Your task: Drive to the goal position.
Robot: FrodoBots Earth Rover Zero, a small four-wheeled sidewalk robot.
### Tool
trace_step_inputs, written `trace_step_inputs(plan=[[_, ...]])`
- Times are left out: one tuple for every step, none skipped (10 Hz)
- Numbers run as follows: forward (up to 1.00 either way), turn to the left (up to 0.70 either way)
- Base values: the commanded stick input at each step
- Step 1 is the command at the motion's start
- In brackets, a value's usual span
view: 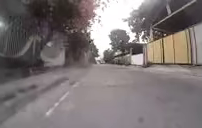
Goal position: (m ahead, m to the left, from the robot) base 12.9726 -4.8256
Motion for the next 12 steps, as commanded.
trace_step_inputs(plan=[[1.00, 0.00], [1.00, 0.00], [1.00, 0.00], [1.00, 0.00], [1.00, 0.00], [1.00, 0.00], [1.00, 0.00], [1.00, 0.00], [1.00, 0.00], [1.00, -0.20], [1.00, -0.40], [1.00, -0.40]])
